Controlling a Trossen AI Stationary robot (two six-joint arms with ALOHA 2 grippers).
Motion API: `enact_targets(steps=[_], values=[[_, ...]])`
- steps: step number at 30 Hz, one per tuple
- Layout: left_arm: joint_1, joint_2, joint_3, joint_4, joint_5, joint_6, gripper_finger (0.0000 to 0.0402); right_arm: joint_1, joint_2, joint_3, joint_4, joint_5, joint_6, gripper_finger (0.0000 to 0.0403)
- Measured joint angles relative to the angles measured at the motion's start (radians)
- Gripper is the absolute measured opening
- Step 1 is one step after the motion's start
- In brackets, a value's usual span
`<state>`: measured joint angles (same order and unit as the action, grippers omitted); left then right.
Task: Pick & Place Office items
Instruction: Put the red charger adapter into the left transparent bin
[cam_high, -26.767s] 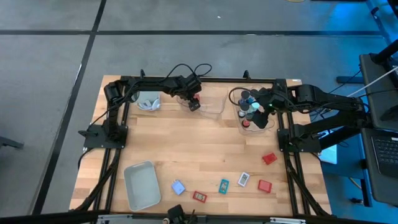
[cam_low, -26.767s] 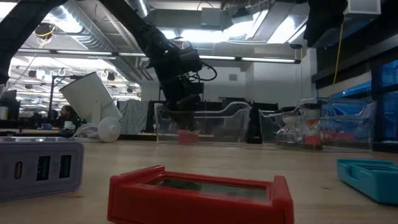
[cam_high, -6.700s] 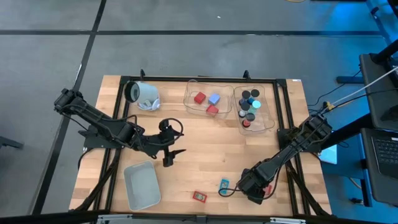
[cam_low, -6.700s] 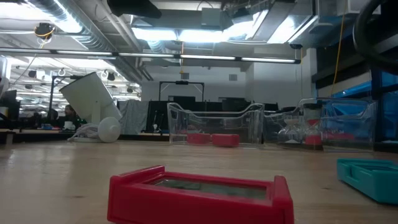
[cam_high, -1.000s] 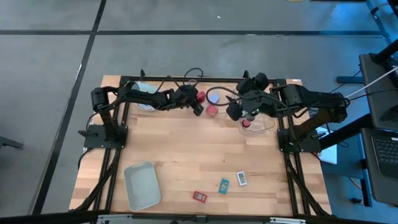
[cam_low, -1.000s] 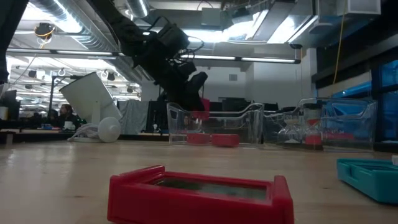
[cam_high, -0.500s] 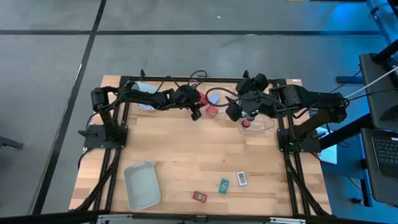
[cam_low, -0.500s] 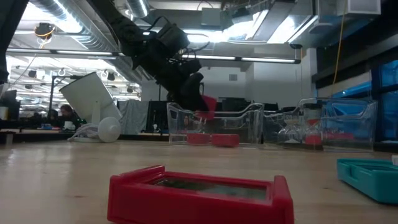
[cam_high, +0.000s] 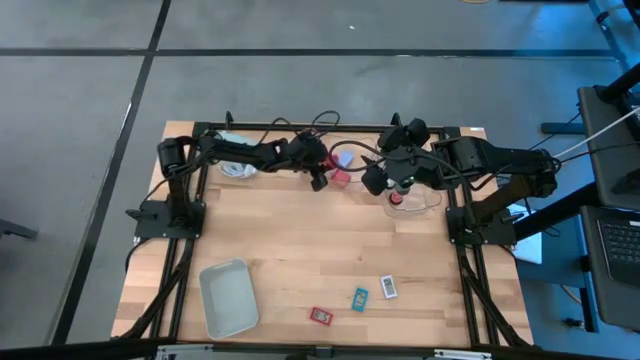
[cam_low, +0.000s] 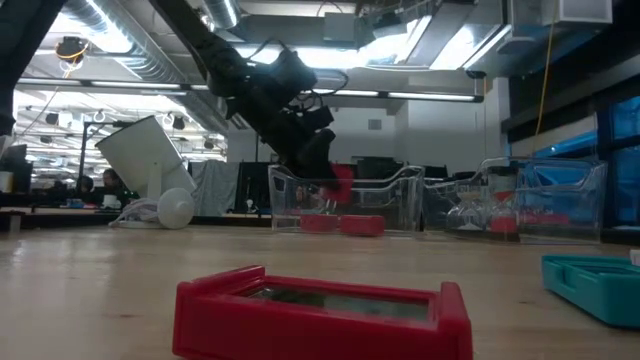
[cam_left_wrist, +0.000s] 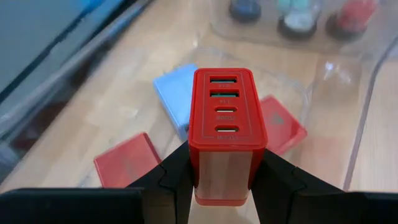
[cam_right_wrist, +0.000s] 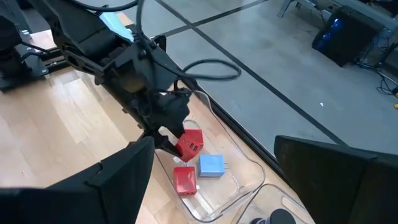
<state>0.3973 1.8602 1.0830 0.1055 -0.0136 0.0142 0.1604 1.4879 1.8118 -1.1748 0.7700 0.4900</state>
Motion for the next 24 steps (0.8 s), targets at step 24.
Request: enact_targets(steps=[24], values=[[0.011,0.020,0.031,-0.057,-0.021,0.044,0.0146,0.000,0.000,0.000,0.000,0.000,0.000,0.0334]])
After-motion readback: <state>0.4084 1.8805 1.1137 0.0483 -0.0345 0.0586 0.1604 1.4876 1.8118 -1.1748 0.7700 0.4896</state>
